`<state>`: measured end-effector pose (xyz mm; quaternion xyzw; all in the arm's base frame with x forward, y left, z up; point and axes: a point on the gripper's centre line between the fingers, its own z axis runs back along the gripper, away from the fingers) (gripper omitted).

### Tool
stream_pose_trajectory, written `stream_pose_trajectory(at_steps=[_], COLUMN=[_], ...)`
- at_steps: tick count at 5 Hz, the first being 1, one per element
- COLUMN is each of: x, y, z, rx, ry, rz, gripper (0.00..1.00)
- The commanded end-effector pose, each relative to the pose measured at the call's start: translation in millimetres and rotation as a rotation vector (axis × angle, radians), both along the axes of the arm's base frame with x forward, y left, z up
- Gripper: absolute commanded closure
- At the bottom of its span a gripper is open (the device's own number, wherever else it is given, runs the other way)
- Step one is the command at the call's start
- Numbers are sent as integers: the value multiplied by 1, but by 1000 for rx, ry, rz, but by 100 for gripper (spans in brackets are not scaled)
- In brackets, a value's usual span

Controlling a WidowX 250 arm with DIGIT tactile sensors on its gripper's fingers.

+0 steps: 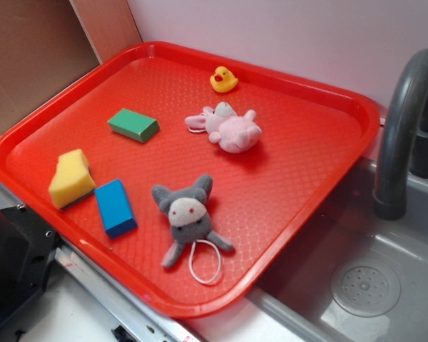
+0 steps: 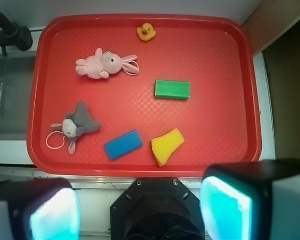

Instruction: Grab the pink bunny.

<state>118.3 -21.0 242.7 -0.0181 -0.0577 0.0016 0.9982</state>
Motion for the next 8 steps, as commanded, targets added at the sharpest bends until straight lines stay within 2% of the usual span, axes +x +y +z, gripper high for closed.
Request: stream_pose_trajectory(at_steps=[1,2,4,5,7,8], x=[0,43,114,146,165,162], y=[0,-6,-27,-39,-71,-71], z=[0,5,-6,-34,-117,-150], rx=[0,33,158,286,384,403], ry=[0,-50,-18,106,320,376], rz=[0,-249,-694,-959,-1315,-1388], gripper=[0,0,0,0,0,0])
